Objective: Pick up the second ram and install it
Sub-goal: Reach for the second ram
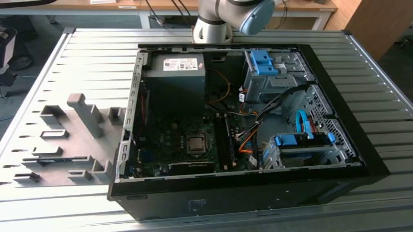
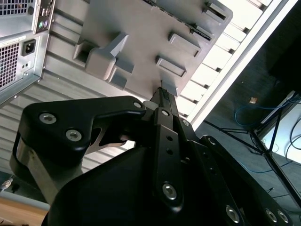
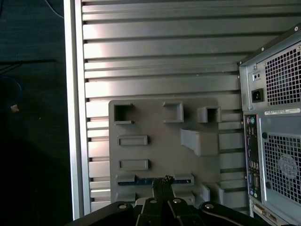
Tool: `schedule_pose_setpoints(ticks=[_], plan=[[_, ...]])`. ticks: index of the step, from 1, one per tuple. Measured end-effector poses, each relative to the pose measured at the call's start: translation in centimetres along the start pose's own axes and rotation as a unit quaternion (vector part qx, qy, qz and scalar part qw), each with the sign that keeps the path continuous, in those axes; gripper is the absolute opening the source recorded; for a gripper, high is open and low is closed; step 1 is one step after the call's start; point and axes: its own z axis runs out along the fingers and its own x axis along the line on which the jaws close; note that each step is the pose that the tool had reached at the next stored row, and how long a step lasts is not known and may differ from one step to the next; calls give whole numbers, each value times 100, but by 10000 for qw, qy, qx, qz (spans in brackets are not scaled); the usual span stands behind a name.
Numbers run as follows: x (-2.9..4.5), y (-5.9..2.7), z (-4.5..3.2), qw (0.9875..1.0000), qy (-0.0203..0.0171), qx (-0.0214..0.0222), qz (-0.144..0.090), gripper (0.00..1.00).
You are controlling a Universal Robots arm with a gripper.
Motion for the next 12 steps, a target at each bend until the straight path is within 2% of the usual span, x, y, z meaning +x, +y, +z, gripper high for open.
schedule_pose_setpoints(ticks=[12], plan=[[39, -65, 39, 10000, 0, 0, 0, 11]])
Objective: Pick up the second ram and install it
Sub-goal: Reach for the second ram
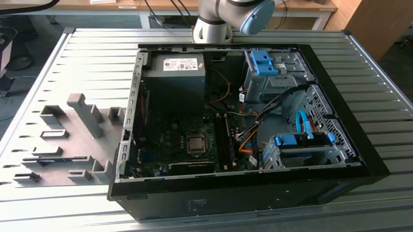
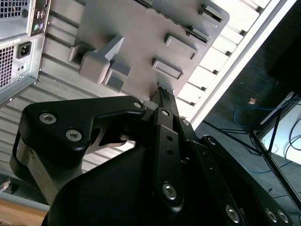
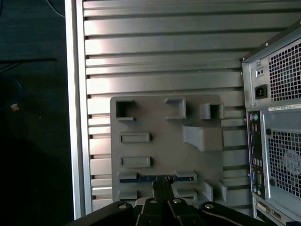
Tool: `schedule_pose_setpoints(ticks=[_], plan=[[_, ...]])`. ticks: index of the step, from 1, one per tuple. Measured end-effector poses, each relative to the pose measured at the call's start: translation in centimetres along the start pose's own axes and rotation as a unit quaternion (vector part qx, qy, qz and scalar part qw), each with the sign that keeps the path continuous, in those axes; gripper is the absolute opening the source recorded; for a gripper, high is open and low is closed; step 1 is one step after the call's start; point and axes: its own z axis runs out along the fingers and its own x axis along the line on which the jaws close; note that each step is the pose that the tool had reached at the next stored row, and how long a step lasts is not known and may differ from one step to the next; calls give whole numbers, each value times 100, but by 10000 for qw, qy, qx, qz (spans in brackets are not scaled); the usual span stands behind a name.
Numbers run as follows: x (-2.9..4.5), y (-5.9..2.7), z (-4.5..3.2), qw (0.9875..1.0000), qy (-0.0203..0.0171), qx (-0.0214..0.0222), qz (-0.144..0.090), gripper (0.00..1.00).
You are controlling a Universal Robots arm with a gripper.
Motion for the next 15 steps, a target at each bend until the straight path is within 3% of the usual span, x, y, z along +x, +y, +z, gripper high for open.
schedule_pose_setpoints(ticks=[15], plan=[[7, -135, 62, 10000, 0, 0, -1, 11]])
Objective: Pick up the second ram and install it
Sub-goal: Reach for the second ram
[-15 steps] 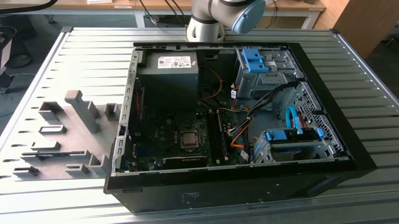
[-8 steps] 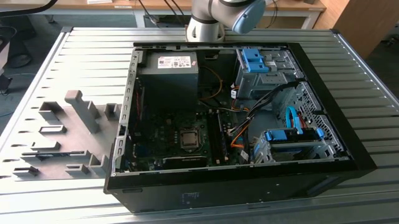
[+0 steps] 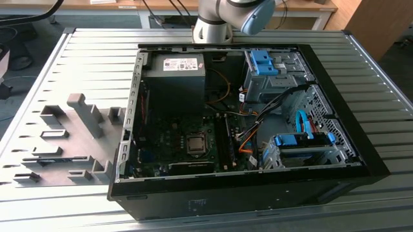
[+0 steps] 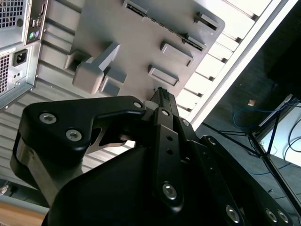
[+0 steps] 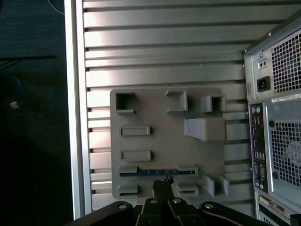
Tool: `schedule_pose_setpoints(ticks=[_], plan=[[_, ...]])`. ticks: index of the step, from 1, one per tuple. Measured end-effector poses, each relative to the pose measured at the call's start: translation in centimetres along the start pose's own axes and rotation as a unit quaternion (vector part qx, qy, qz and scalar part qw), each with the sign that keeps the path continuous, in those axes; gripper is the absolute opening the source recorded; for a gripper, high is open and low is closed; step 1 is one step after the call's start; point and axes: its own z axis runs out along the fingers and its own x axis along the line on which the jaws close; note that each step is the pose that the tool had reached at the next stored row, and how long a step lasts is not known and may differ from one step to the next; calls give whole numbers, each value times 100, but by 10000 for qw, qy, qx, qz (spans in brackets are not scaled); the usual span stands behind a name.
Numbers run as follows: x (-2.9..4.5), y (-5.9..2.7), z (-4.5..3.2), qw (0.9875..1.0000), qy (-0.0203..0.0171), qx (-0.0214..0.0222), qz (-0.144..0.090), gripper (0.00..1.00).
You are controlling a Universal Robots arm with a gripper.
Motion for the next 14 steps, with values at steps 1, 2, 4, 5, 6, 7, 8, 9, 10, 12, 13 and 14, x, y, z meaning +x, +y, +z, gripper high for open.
schedule_pose_setpoints(ticks=[1, 2, 4, 5, 6, 7, 8, 9, 10, 12, 13, 14], plan=[[0, -9, 10, 10000, 0, 0, 0, 11], [0, -18, 19, 10000, 0, 0, 0, 11], [-1, -34, 38, 10000, 1, 1, 0, 11], [-1, -42, 48, 10000, 1, 1, 0, 11], [-1, -50, 58, 10000, 1, 0, 0, 11], [-2, -56, 66, 10000, 0, 1, 0, 11], [-2, -61, 74, 10000, 1, 1, 0, 11], [-2, -66, 81, 10000, 1, 1, 0, 11], [-2, -72, 89, 10000, 1, 1, 0, 11], [-2, -82, 104, 10000, 1, 1, 1, 11], [-3, -89, 113, 10000, 1, 0, 0, 11], [-3, -94, 121, 10000, 0, 1, 1, 11]])
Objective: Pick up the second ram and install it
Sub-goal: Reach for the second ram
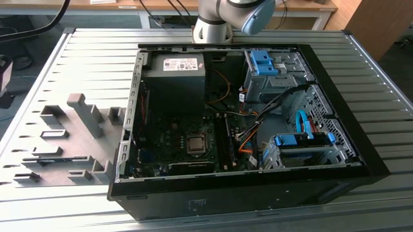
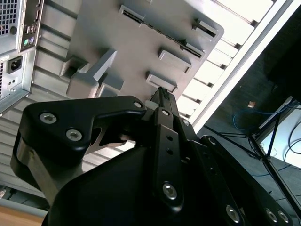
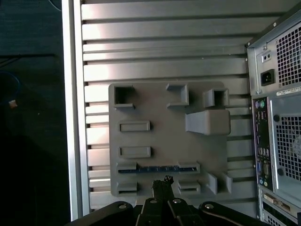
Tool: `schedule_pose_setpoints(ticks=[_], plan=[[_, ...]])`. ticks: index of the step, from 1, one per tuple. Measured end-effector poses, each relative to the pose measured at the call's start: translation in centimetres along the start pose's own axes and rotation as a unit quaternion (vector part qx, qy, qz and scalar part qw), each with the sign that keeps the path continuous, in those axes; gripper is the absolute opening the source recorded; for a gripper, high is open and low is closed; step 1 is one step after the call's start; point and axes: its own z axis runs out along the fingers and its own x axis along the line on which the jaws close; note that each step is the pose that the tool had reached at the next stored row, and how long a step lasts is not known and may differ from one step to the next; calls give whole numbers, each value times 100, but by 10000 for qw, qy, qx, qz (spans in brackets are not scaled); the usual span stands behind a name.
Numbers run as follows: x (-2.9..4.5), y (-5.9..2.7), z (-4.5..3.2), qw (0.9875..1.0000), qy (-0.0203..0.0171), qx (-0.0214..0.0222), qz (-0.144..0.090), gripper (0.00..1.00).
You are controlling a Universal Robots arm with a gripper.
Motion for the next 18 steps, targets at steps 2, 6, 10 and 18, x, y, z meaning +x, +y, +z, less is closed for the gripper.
schedule_pose_setpoints(ticks=[2, 6, 10, 18], plan=[[-1, -12, 16, 10000, 0, 0, 0, 11], [-1, -37, 48, 10000, 0, -1, 0, 11], [-2, -59, 72, 10000, 0, 0, 0, 11], [-5, -106, 117, 10000, 0, 0, 0, 11]])
